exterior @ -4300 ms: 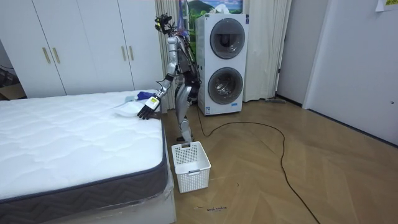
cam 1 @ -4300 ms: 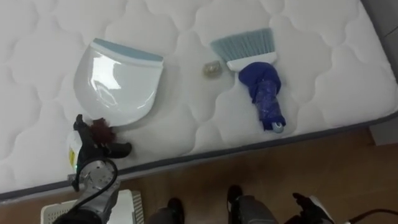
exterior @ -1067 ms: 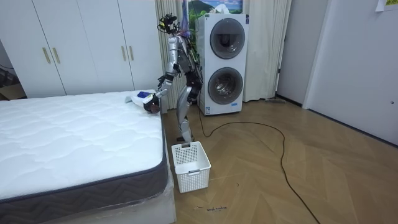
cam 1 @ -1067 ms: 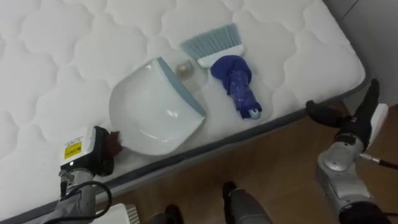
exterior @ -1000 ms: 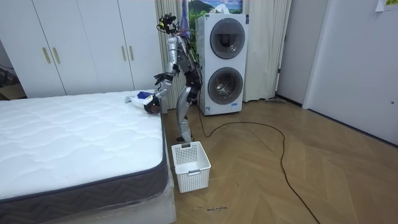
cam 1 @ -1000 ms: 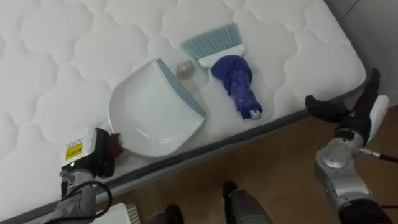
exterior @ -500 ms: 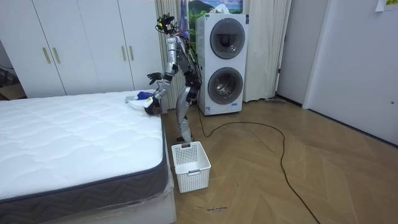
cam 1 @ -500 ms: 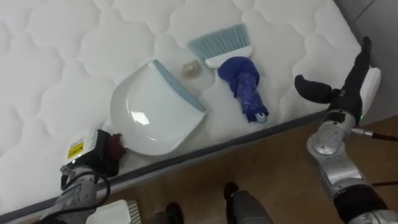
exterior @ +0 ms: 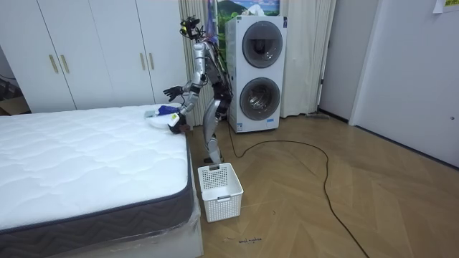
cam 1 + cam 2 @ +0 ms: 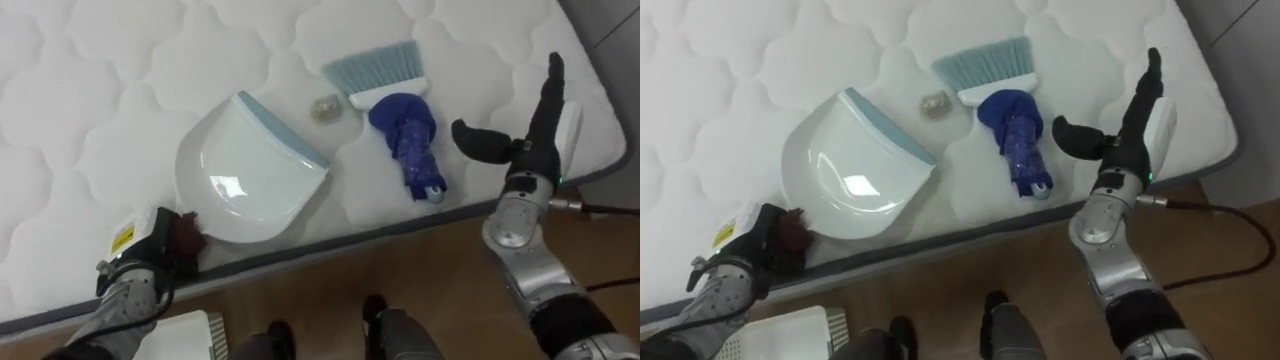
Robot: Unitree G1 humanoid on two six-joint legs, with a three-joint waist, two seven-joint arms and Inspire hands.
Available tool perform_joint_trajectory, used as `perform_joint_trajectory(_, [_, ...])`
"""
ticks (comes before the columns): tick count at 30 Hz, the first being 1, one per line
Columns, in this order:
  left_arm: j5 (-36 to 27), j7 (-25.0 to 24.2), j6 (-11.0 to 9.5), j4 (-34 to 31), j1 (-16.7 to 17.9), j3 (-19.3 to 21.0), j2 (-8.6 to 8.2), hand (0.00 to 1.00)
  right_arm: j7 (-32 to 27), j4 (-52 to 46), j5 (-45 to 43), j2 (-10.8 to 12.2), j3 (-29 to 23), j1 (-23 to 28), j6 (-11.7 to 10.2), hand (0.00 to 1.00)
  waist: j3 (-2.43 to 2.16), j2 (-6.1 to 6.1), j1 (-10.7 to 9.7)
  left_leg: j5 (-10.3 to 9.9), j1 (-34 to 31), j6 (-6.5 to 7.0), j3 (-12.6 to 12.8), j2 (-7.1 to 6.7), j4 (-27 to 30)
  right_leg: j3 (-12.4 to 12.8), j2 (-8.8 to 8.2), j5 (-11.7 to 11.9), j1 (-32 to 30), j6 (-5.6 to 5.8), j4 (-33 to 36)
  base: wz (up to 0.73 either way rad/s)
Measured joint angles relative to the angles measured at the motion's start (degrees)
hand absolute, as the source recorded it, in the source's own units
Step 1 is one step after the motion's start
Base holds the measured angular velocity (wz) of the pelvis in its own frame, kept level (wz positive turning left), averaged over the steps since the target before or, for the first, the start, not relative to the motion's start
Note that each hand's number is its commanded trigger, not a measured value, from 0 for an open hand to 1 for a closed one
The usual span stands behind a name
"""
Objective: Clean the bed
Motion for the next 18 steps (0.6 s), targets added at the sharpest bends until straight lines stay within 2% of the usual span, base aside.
perform_joint_trajectory(6, [0.0,-0.6,0.0,-0.3,-0.1,0.0,-0.09,1.00,3.8,1.2,2.3,0.1,1.2,0.0,0.0,0.00,0.22,0.37,0.8,0.0,-0.2,0.00,-0.3,0.00,0.0,-0.4,-0.05,0.0,0.0,0.00,0.1,0.03])
perform_joint_trajectory(15, [-1.4,-1.6,0.0,0.0,-0.3,0.0,-0.19,1.00,8.2,5.0,5.8,0.1,1.3,-0.7,0.1,0.00,0.30,0.49,1.4,0.0,-0.2,-0.01,-0.3,0.02,0.2,-0.5,-0.18,-0.1,0.0,-0.08,0.8,0.01])
perform_joint_trajectory(18, [-1.5,-1.7,0.3,-0.1,-0.3,-0.2,-0.25,1.00,8.7,5.4,9.9,0.1,2.3,-0.8,0.1,0.00,0.30,0.50,1.5,0.0,-0.2,-0.02,-0.3,0.04,0.2,-0.5,-0.16,-0.1,0.0,-0.13,0.9,0.00])
